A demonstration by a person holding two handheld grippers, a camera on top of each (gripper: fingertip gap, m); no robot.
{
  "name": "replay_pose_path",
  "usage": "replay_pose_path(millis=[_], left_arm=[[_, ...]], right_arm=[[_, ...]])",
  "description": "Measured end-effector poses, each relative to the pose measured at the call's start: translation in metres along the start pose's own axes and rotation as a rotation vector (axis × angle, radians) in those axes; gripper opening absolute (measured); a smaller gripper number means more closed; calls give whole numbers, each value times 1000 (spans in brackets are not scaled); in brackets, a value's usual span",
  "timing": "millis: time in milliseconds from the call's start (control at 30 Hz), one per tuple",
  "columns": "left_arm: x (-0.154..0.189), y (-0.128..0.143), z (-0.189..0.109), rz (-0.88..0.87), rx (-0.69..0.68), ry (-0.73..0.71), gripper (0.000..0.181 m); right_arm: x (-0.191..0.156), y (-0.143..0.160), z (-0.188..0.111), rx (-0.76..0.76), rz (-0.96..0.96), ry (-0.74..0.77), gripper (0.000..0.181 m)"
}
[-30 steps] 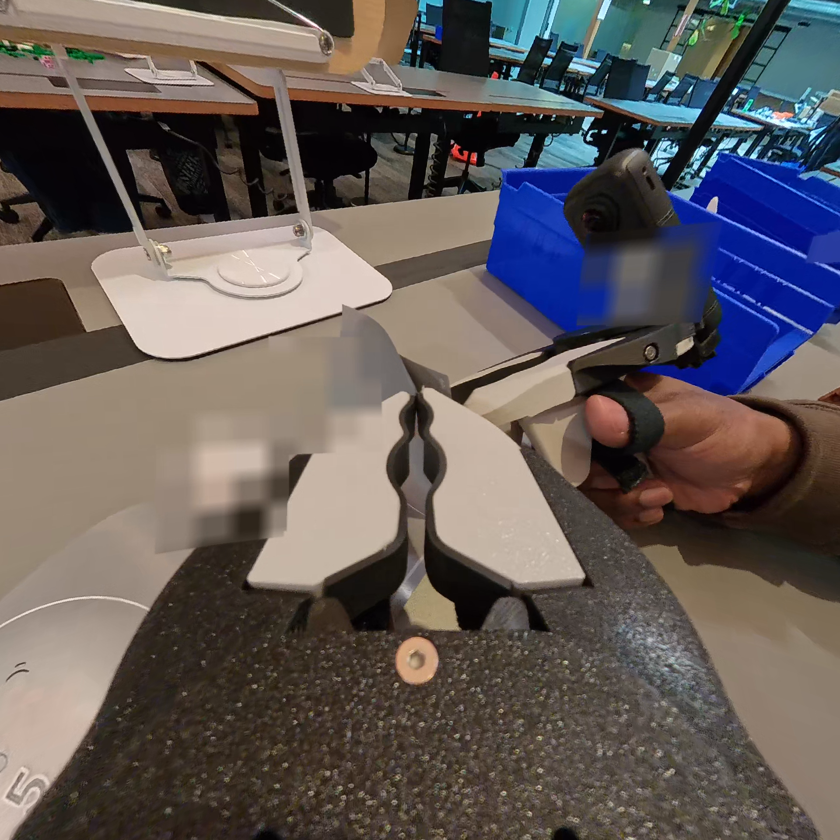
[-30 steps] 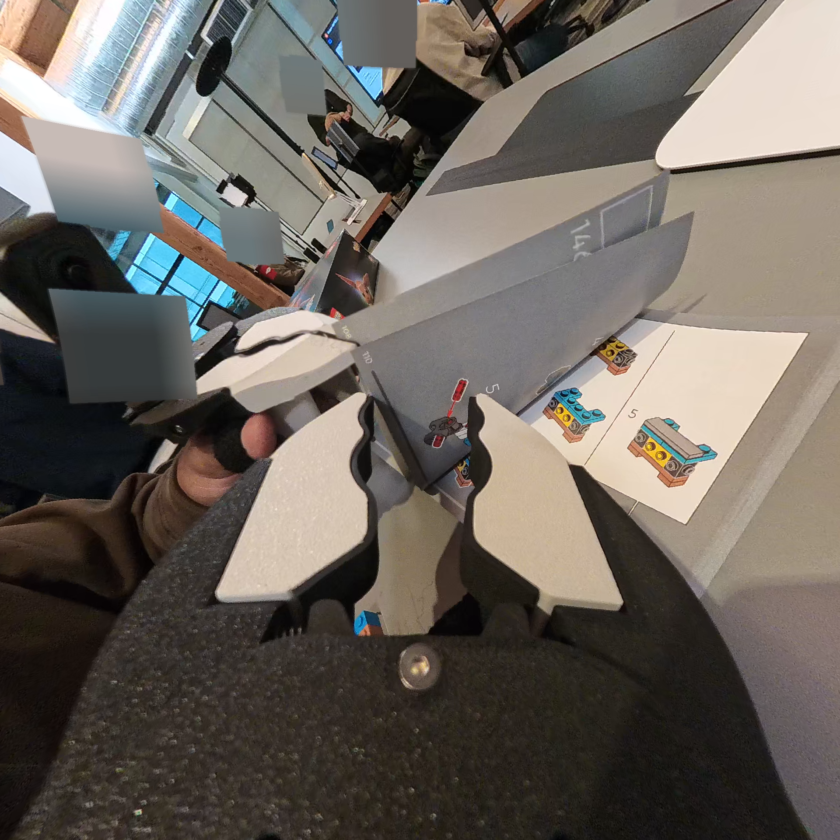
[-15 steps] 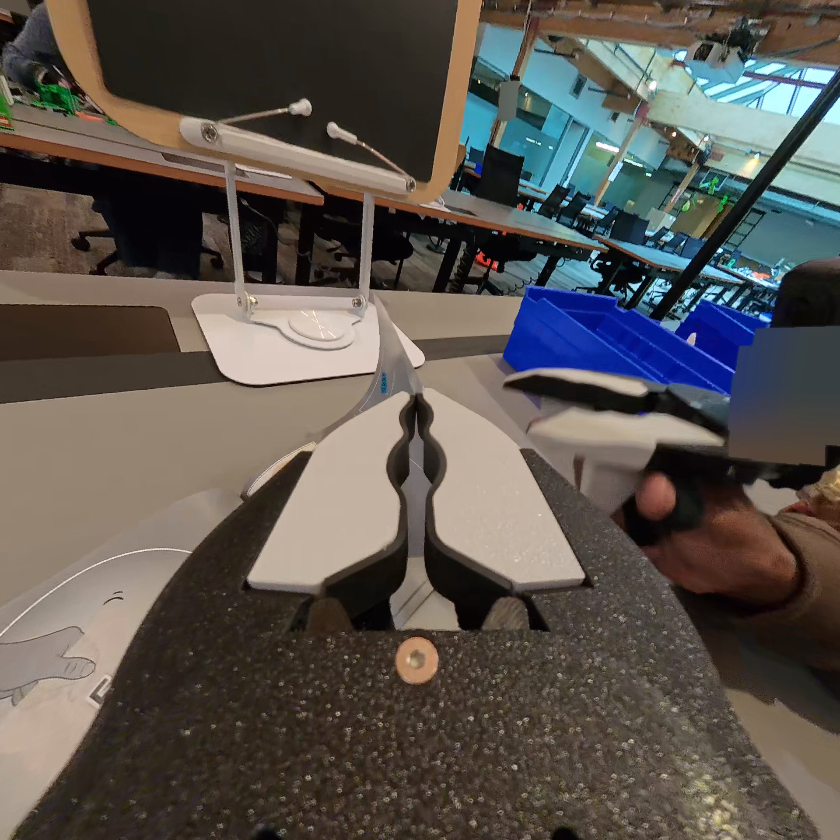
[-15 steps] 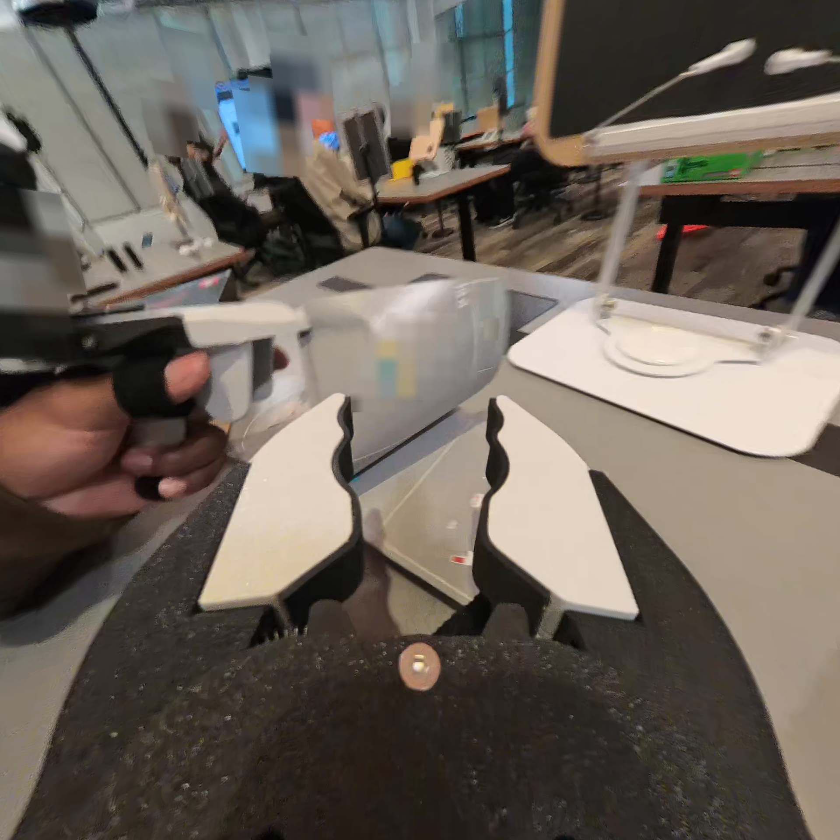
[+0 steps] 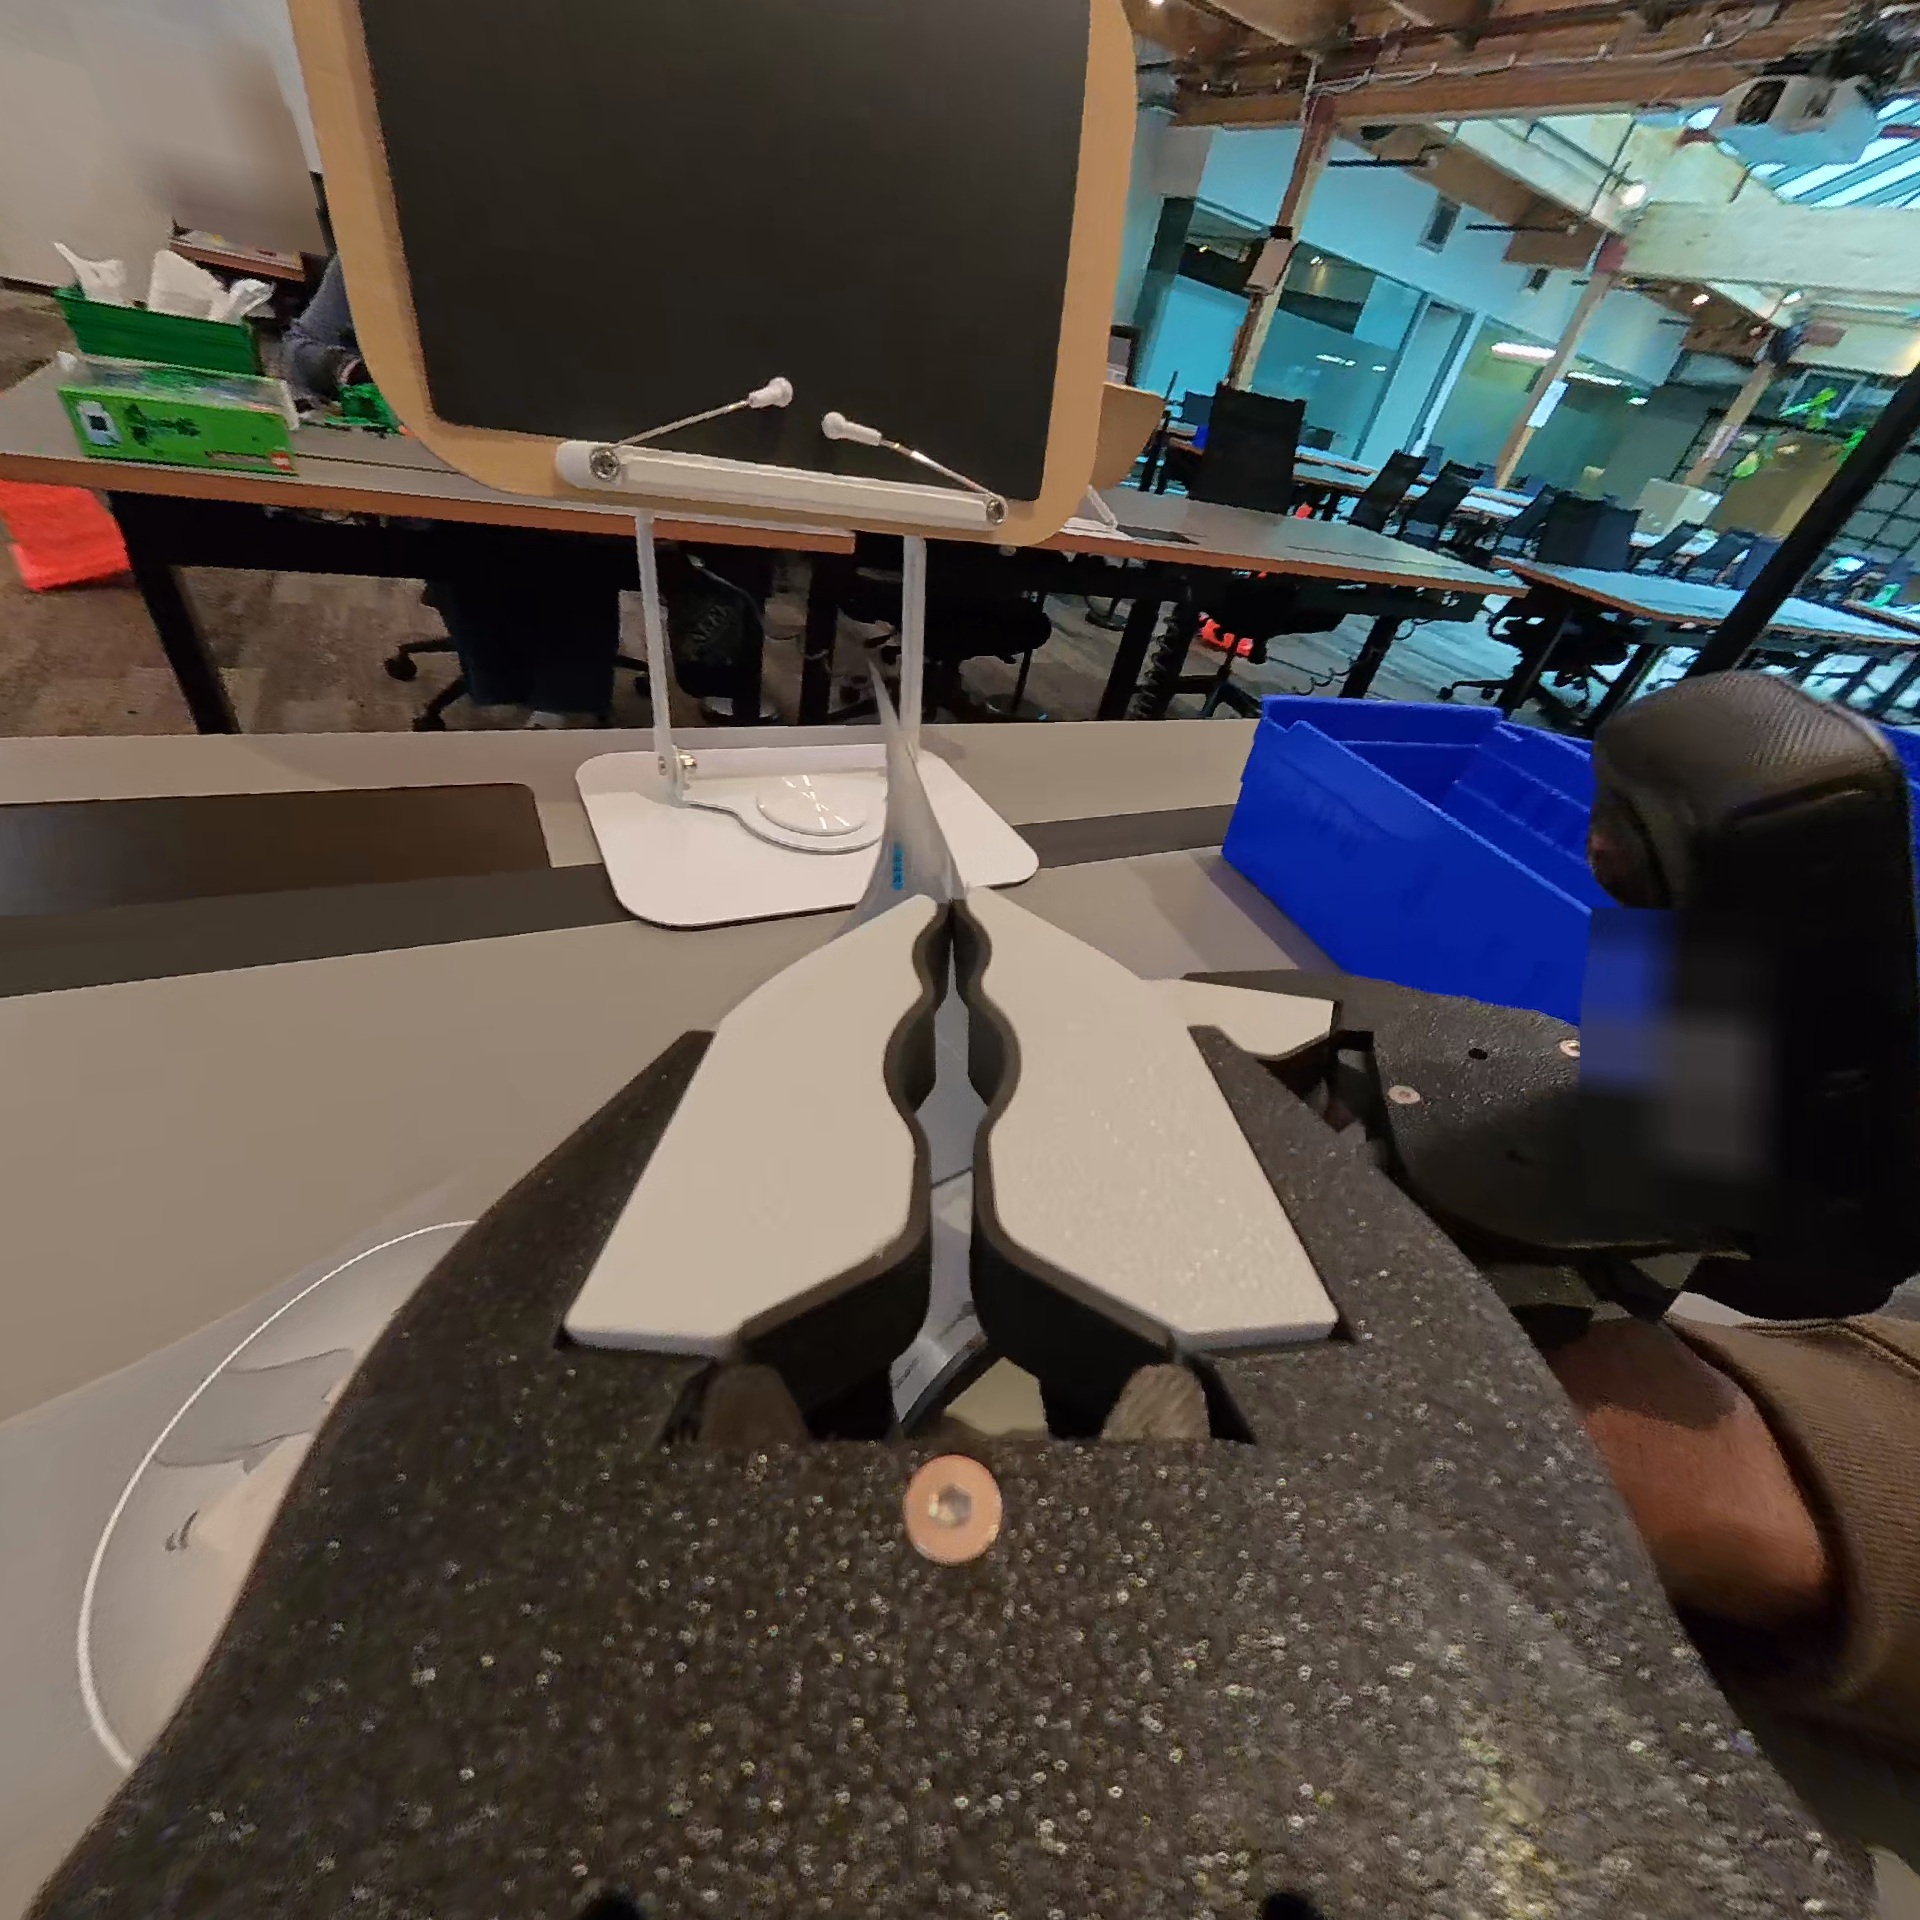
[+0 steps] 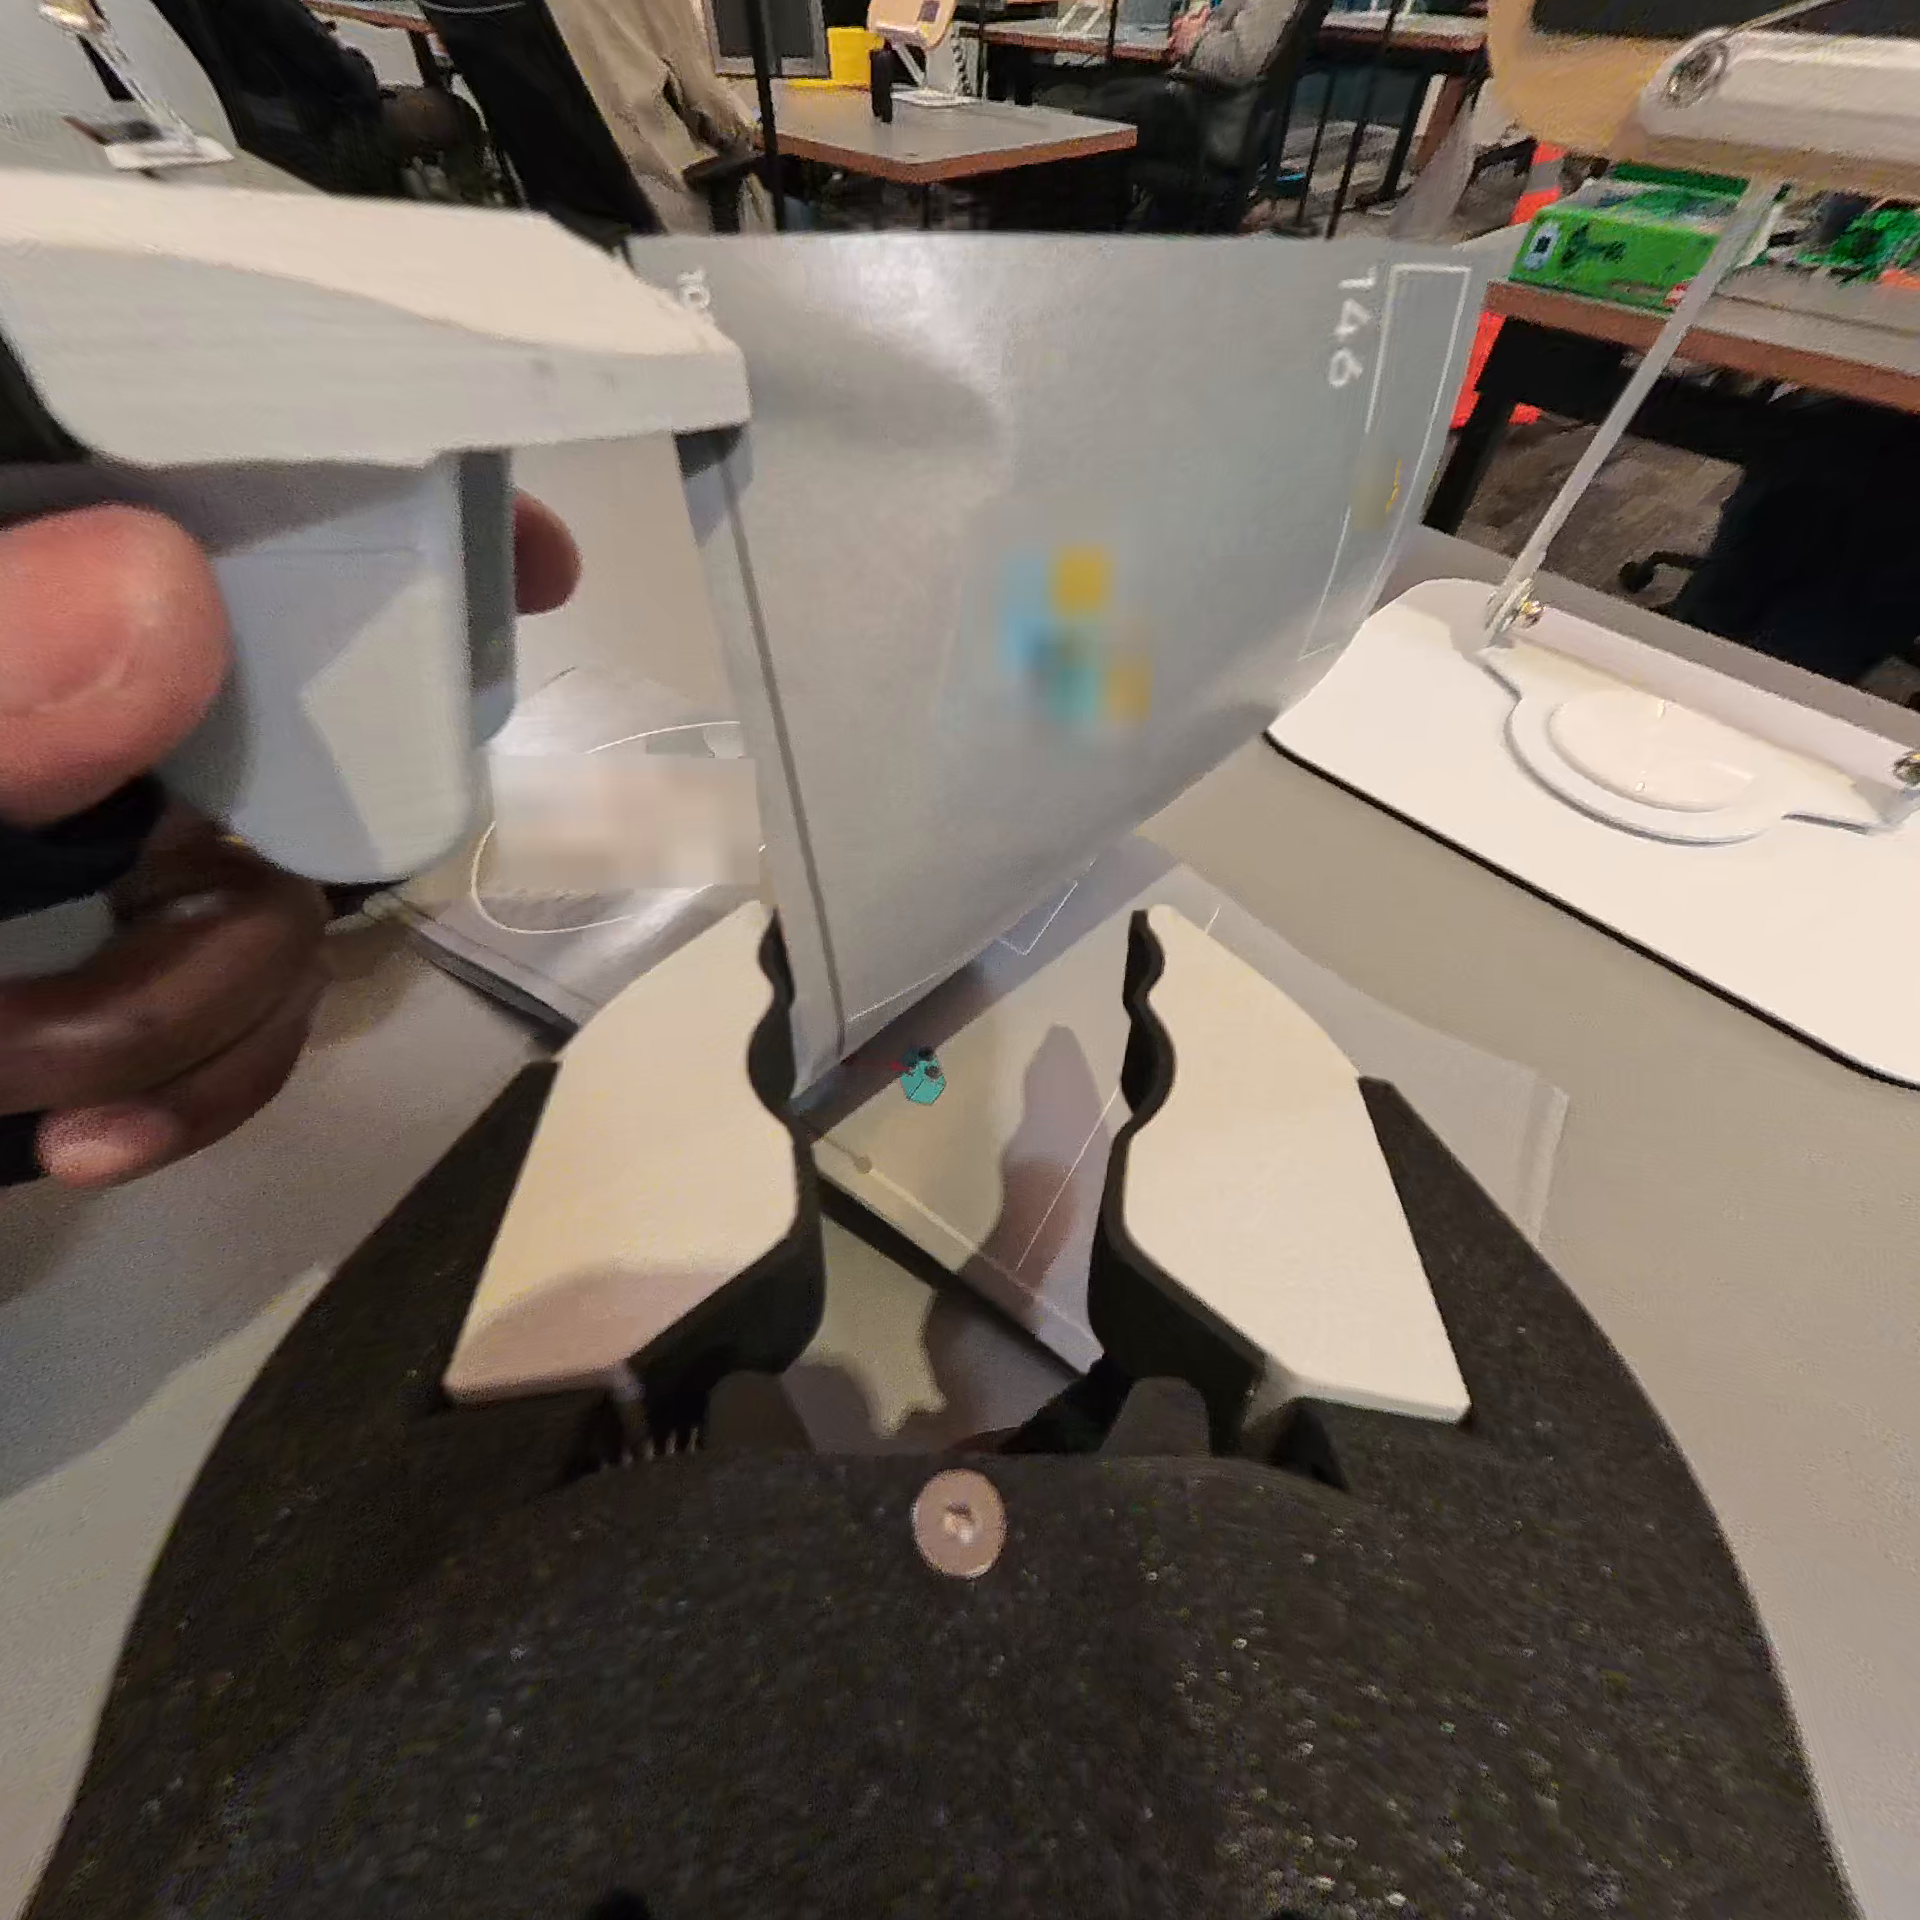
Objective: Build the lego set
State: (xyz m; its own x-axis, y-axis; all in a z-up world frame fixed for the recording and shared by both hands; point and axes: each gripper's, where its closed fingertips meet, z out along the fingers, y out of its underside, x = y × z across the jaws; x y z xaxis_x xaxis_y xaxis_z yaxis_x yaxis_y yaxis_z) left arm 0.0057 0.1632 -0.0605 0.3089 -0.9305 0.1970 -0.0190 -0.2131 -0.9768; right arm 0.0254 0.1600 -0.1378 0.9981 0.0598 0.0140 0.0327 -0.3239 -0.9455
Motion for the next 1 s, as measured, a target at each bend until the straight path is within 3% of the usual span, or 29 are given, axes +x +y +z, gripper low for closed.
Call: replay_pose_path(millis=[300, 600, 833, 1000], left_arm=[[-14, 3, -26, -15, -13, -19, 9], [-24, 14, -75, 46, -73, -38, 26], [-60, 64, -136, 351, -424, -296, 36], [-76, 103, -154, 482, -643, -396, 44]], right_arm=[[-12, -18, 10, 70, -63, 1, 29], [-22, -18, 15, 60, -100, -13, 21], [-23, -21, 10, 75, -117, -15, 21], [-23, -23, 5, 87, -155, -27, 23]])
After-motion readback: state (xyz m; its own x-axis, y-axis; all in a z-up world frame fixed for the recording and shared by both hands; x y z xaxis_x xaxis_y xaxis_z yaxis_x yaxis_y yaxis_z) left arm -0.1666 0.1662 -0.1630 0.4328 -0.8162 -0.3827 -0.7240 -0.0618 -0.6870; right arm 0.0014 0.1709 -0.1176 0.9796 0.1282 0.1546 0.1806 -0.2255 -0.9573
